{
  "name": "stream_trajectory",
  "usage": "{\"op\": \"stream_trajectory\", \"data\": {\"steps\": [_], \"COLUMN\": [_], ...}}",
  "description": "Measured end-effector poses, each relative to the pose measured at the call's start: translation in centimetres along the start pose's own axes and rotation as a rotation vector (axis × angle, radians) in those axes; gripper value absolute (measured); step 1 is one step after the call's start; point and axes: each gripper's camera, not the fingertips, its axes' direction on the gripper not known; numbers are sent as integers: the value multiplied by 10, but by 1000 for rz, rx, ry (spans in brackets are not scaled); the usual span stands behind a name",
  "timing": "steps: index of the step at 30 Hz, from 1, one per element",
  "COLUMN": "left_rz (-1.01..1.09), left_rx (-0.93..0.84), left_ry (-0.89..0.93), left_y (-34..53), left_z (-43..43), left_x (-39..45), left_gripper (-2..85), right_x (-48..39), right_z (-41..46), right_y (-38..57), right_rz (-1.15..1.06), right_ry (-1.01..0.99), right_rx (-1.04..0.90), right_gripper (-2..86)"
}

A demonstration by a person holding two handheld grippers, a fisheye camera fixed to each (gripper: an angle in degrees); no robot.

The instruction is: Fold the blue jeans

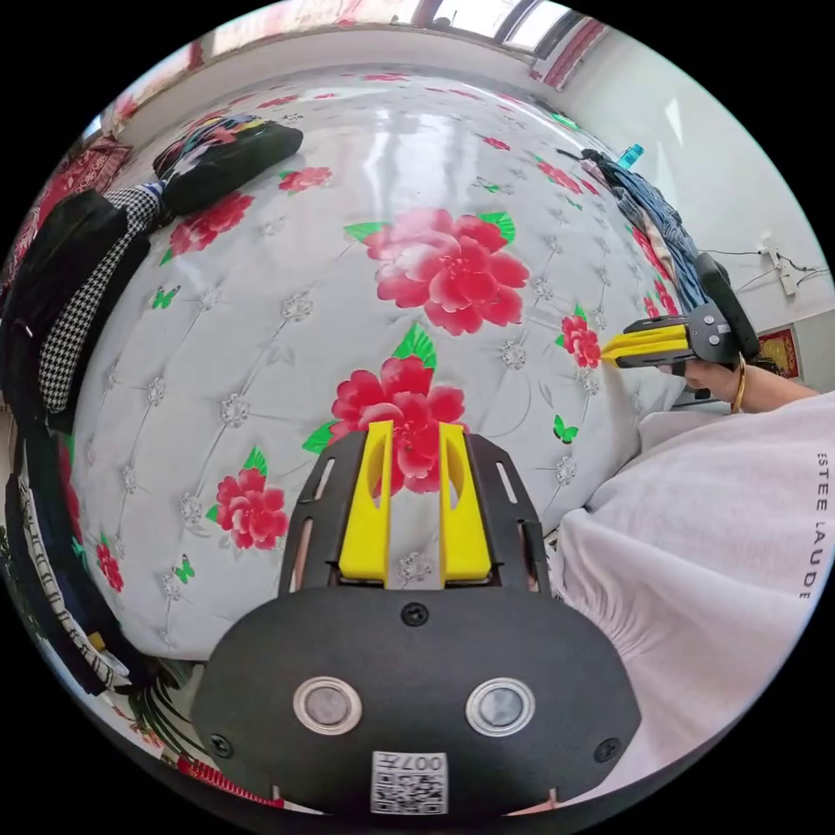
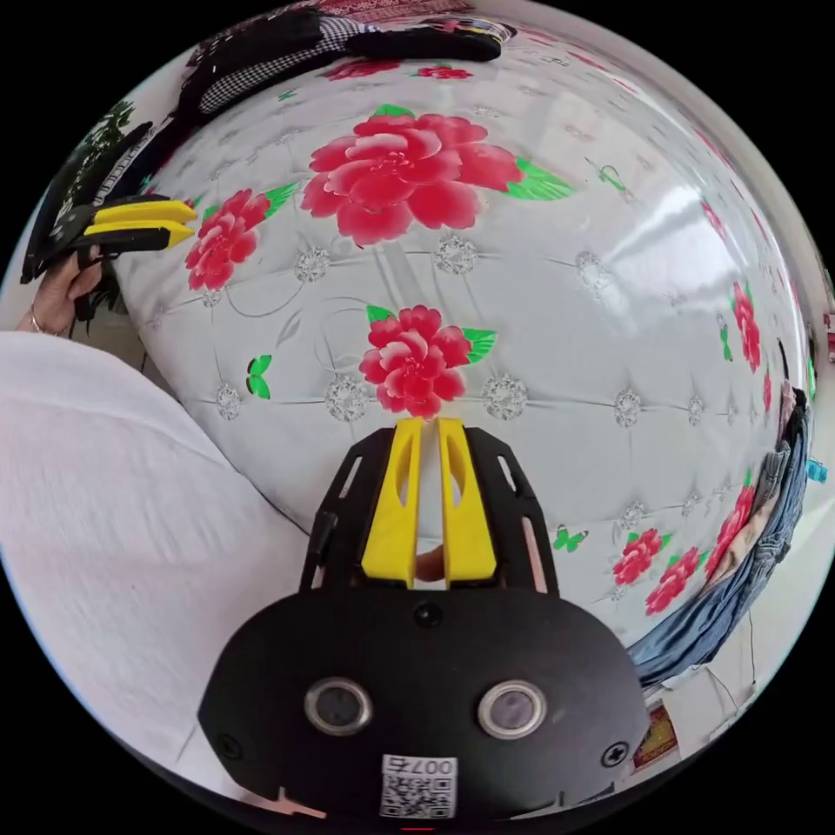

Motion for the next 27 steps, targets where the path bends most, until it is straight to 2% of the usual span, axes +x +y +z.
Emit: {"op": "stream_trajectory", "data": {"steps": [4, 8, 10, 13, 17, 21, 23, 27], "left_rz": [-22, -71, -86, -101, -104, -120, -158, -177], "left_rx": [-32, -8, -5, -25, -28, -19, 49, 69], "left_ry": [6, 33, 57, 71, 121, 142, 207, 223], "left_y": [-1, 13, 16, 14, -2, -25, -29, -19], "left_z": [7, 7, 10, 19, 22, 21, 7, -4], "left_x": [60, 128, 157, 206, 272, 317, 340, 365], "left_gripper": [80, 60, 58, 57, 51, 45, 36, 29], "right_x": [35, 115, 169, 289, 379, 459, 487, 536], "right_z": [-17, -56, -75, -108, -131, -140, -140, -139], "right_y": [54, 169, 237, 403, 565, 694, 724, 746], "right_rz": [102, 298, 450, 852, 1146, 1266, 1277, 1218], "right_ry": [-85, -83, -49, 15, 131, 166, 139, 71], "right_rx": [99, 333, 440, 649, 745, 734, 718, 735], "right_gripper": [9, 19, 26, 45, 59, 73, 77, 77]}}
